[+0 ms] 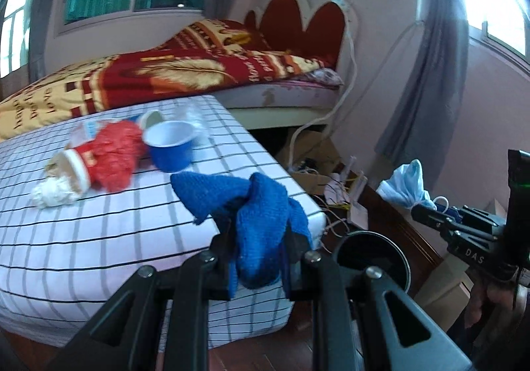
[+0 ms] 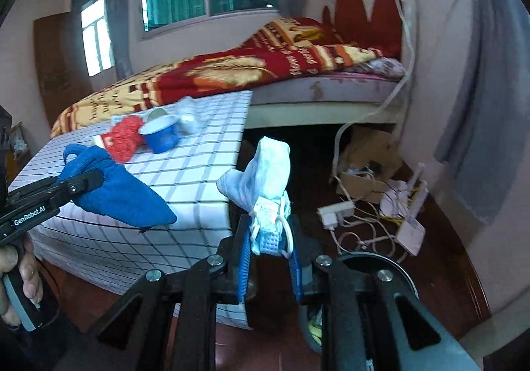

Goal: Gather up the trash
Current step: 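Carry both items over the black bin and open both tools to drop them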

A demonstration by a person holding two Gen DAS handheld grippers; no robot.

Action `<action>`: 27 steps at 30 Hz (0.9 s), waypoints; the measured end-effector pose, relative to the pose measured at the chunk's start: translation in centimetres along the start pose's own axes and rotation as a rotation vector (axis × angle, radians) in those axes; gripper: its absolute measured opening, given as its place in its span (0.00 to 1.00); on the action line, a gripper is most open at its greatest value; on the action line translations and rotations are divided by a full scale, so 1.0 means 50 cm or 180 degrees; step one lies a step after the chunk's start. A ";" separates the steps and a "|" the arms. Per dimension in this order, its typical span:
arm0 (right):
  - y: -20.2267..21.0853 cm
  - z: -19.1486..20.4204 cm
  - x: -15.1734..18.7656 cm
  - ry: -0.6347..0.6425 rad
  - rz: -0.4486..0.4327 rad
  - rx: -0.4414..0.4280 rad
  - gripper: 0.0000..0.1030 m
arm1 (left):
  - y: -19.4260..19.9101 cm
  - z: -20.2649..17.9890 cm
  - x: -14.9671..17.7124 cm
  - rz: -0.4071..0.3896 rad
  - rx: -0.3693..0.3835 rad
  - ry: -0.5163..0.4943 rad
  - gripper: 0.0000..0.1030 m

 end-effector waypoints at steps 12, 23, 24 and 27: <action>0.032 -0.167 0.091 -0.0275 0.0286 0.0478 0.21 | -0.082 -0.185 0.029 0.0259 0.0612 -0.0323 0.20; 0.010 -0.281 0.204 -0.0468 0.0698 0.0653 0.21 | -0.187 -0.317 0.098 0.0690 0.1003 -0.0549 0.20; 0.001 -0.289 0.215 -0.0480 0.0745 0.0645 0.21 | -0.200 -0.323 0.105 0.0716 0.1030 -0.0549 0.20; -0.031 -0.304 0.250 -0.0470 0.0909 0.0604 0.21 | -0.240 -0.345 0.132 0.0819 0.1118 -0.0618 0.20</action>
Point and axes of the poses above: each gripper's, at about its wrist camera, not at the fingertips, and y roughly against the way its jaws point, z to its left, x to its underside, the point moved 3 cm from there along -y, roughly the way its jaws point, and after that the axes turned 5 degrees about -z, right-handed, at the moved point
